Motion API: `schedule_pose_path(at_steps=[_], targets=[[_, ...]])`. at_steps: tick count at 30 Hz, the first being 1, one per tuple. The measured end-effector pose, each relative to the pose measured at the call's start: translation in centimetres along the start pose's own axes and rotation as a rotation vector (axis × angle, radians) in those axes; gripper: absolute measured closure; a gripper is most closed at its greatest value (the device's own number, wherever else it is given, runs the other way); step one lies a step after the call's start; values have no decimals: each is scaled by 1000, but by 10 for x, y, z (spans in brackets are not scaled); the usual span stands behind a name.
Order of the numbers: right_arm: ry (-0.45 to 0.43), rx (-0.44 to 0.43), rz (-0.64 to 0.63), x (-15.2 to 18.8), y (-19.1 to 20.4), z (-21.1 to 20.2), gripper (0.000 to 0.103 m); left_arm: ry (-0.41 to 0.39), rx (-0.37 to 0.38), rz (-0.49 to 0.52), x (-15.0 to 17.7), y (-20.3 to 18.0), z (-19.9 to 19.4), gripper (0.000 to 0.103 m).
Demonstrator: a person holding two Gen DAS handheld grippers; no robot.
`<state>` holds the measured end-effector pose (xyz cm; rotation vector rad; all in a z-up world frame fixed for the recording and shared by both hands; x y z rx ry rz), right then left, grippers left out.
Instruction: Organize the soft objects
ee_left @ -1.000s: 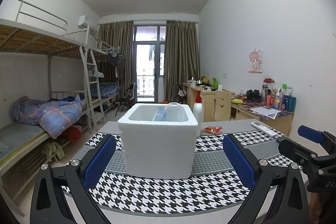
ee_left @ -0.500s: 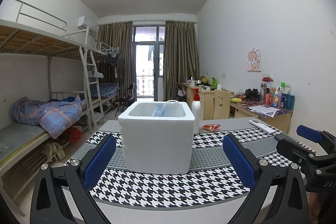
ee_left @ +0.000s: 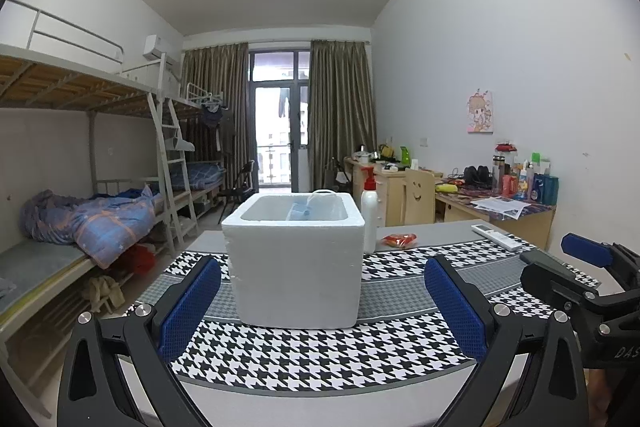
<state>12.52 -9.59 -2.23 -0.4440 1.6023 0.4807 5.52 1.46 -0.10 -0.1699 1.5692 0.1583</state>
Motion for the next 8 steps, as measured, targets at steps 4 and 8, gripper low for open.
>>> schedule_pose_path(at_steps=[4, 8], targets=[[0, -1, -2, 1, 1, 0, 1, -1, 4, 0, 0, -1, -1, 1], [1, 1, -1, 1, 0, -2, 1, 1, 10, 0, 0, -2, -1, 1]])
Point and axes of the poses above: each gripper's, at about its wrist camera, not at the fingertips, and z roughly the way its jaws point, y to its left, x to its underside, the point moved 10 cm from there along z, roughly the way its jaws point, and after that the axes turned 9 degrees about -y, right-handed, at the moved point
